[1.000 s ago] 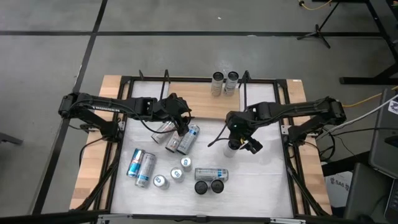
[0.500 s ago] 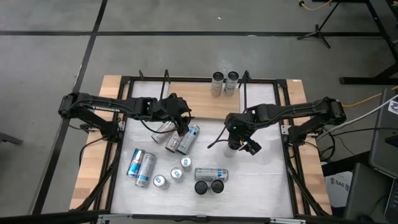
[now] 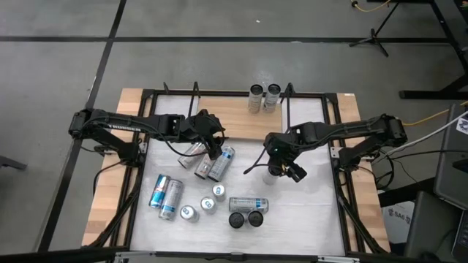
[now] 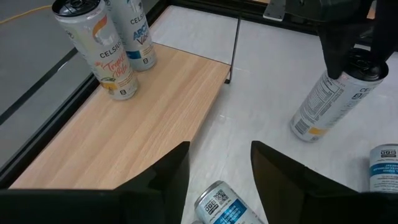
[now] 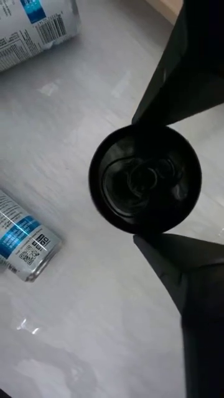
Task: Place canned beverage on shelf
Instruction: Put the white soda can aligned with the other white soda can on the shelf
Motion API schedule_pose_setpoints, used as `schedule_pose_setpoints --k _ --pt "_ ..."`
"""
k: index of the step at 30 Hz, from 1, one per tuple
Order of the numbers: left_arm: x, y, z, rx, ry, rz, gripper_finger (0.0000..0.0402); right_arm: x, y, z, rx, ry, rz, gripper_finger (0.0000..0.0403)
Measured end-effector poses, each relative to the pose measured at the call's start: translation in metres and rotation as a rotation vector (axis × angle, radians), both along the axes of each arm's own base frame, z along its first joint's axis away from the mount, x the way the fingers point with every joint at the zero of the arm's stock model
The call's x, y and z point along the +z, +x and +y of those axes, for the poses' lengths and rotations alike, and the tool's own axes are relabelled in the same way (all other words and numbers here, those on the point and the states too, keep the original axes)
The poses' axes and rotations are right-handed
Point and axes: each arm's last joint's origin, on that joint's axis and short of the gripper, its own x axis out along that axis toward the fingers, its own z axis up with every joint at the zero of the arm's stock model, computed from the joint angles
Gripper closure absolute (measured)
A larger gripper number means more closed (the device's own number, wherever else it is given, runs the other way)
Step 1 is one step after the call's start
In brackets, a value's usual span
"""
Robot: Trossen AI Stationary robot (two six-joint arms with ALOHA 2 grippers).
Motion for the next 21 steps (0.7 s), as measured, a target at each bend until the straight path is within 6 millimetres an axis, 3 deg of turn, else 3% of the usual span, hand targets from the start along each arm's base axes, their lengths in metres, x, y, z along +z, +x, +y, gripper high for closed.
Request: schedule_pose_setpoints --k 5,21 --pt "0.0 0.0 0.0 0.0 0.0 0.0 0.0241 -0.002 0.002 0.0 0.0 0.0 0.005 0.0166" --pt "0.0 0.0 0.0 0.001 0.0 0.0 0.0241 0.002 0.01 -0.003 -0.137 -0.055 -0.013 0.0165"
